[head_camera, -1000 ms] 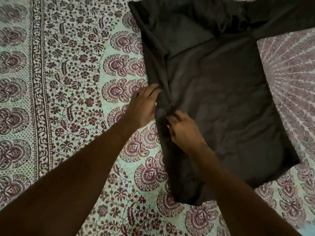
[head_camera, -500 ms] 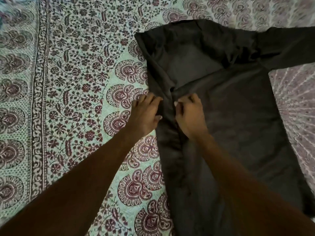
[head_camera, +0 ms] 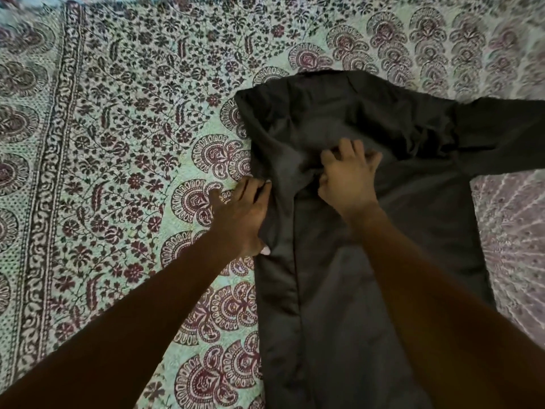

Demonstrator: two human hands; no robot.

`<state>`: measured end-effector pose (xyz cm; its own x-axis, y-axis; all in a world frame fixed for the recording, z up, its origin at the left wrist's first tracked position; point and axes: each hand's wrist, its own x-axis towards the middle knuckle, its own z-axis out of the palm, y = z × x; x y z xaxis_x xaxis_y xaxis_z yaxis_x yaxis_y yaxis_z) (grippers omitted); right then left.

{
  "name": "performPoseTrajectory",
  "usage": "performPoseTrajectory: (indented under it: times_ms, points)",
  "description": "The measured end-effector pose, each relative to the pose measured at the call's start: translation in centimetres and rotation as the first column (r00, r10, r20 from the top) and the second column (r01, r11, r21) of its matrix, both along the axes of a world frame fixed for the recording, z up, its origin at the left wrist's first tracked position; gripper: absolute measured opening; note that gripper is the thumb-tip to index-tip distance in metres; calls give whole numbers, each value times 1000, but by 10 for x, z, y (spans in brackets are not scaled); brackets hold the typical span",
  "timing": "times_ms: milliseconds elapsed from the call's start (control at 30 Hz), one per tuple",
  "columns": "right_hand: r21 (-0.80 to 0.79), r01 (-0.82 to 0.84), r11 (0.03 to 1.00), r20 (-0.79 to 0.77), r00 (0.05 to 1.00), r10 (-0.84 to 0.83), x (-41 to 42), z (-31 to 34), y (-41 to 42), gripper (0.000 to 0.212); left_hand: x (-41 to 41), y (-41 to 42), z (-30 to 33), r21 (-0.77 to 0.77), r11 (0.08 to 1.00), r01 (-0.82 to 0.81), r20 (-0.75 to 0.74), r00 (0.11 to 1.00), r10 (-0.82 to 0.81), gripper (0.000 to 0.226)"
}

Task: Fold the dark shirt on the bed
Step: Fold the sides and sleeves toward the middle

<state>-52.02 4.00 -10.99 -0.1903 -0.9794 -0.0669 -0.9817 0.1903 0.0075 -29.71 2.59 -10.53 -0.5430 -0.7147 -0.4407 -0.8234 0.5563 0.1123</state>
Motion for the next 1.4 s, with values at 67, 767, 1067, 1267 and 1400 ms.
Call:
performPoseTrajectory:
  times_ms: [67, 767, 1067, 1267, 1400]
  points:
    - [98, -87, 991, 32, 996, 85, -9, 1, -3, 40, -3, -5, 2, -22, 999, 29, 31, 999, -29, 143]
    - [-146, 214, 966, 136, 971, -194, -74, 44, -95, 28, -31, -22, 5, 34, 998, 44, 230, 972, -51, 168]
    - [-14, 312, 950, 124, 943, -308, -86, 52, -103, 56, -33, -42, 19, 162, 987, 17, 214, 975, -52, 149]
    - [101, 170, 980, 110, 977, -181, -102, 64, -104, 51, -57, -83, 19, -188, 956, -227, -317, 935, 159, 53]
    - [138, 159, 978, 225, 956, -188, -107, 62, -96, 32, -77, -103, 6, -204, 971, -124, -251, 965, 71, 65]
